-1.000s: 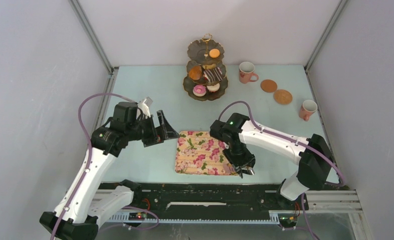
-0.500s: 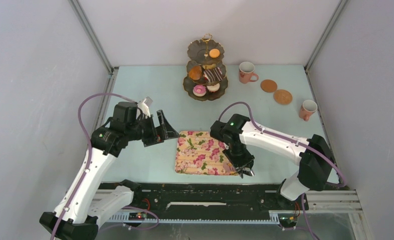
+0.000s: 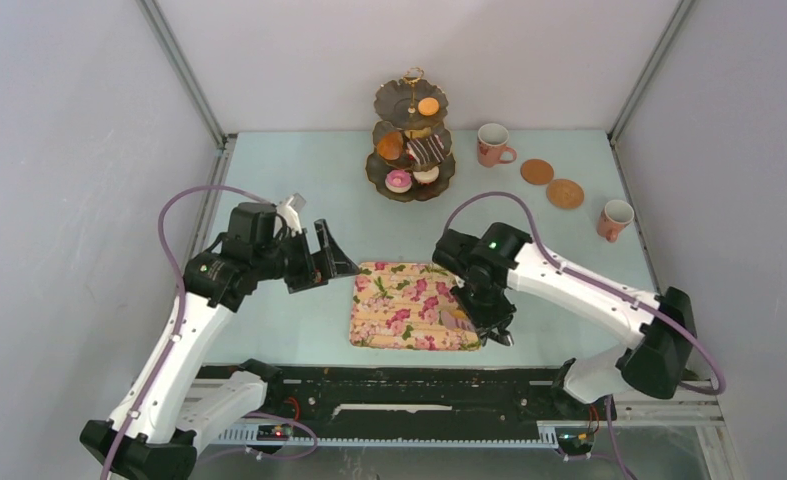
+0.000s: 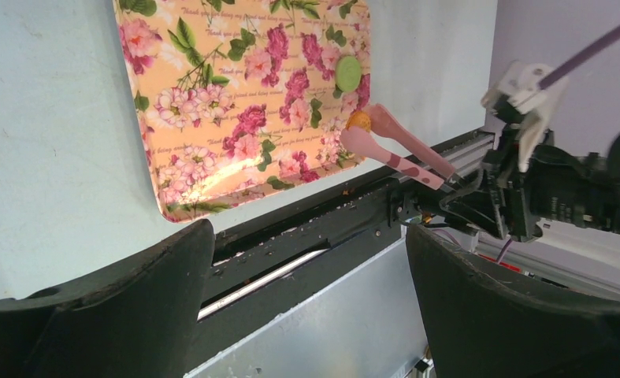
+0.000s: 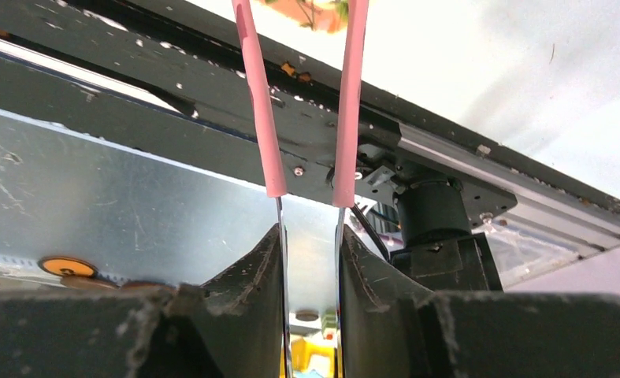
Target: Serve the afternoon tea
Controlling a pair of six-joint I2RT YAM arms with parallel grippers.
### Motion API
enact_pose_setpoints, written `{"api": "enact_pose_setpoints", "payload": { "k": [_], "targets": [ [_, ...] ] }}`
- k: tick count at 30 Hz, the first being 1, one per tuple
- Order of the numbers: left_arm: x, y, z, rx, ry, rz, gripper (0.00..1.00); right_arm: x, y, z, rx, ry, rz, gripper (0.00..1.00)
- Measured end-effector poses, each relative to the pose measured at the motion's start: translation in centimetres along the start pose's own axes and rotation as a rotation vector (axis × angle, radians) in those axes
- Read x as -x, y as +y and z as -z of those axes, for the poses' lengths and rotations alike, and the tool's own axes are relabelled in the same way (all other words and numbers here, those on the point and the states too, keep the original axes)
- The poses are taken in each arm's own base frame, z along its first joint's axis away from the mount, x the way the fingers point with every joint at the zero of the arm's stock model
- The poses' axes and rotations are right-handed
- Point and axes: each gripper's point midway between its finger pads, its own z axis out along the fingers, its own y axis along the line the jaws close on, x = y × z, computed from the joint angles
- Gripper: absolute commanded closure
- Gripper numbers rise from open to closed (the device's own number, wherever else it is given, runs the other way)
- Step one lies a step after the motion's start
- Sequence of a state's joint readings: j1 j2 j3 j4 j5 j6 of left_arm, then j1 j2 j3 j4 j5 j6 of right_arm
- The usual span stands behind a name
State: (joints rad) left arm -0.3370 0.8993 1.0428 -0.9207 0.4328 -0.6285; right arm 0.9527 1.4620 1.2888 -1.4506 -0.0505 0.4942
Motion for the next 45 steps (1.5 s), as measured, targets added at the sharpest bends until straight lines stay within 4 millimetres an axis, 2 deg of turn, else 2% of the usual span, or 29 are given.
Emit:
{"api": "enact_pose_setpoints", "payload": {
  "k": [5, 10, 13, 14, 15, 20, 22, 24, 29, 33, 36, 45],
  "targets": [
    [0.2, 0.0, -0.2, 0.002, 0.001, 0.001, 0.02, 1.8, 0.3, 1.4, 0.082, -0.145, -0.024, 0.86],
    [0.3, 0.0, -0.4, 0.001, 0.0, 0.0, 0.02, 6.2, 0.8, 4.5, 0.234, -0.388, -0.081, 0.86],
    [0.4, 0.1, -0.6, 0.009, 0.008, 0.004, 0.02, 10.0, 0.4, 8.2, 0.297, -0.529, -0.139, 0.85],
    [0.5, 0.1, -0.7, 0.011, 0.01, 0.005, 0.02, 12.6, 0.5, 11.0, 0.319, -0.616, -0.147, 0.85],
    [0.5, 0.2, -0.8, 0.012, 0.011, 0.005, 0.02, 13.2, 0.1, 11.4, 0.32, -0.632, -0.159, 0.85],
    [0.7, 0.2, -1.0, 0.018, 0.01, 0.006, 0.02, 21.1, 0.0, 19.4, 0.344, -0.84, -0.155, 0.85],
    [0.8, 0.3, -1.1, 0.02, 0.01, 0.007, 0.02, 24.3, -0.4, 21.7, 0.34, -0.904, -0.153, 0.85],
    [0.9, 0.3, -1.3, 0.023, 0.013, 0.007, 0.02, 26.9, -1.0, 22.6, 0.328, -0.936, -0.154, 0.85],
    [1.7, 0.5, -1.8, 0.049, 0.02, -0.007, 0.02, 31.0, -2.7, 22.0, 0.318, -0.944, -0.179, 0.85],
    [2.9, 0.3, -2.2, 0.065, 0.012, -0.037, 0.02, 32.4, -4.1, 20.5, 0.328, -0.916, -0.206, 0.85],
    [3.4, 0.4, -2.5, 0.077, 0.014, -0.056, 0.02, 33.5, -5.1, 20.1, 0.329, -0.924, -0.221, 0.85],
    [3.7, 1.3, -3.3, 0.117, 0.06, -0.081, 0.02, 36.5, -4.8, 18.8, 0.358, -0.95, -0.193, 0.85]
  ]
}}
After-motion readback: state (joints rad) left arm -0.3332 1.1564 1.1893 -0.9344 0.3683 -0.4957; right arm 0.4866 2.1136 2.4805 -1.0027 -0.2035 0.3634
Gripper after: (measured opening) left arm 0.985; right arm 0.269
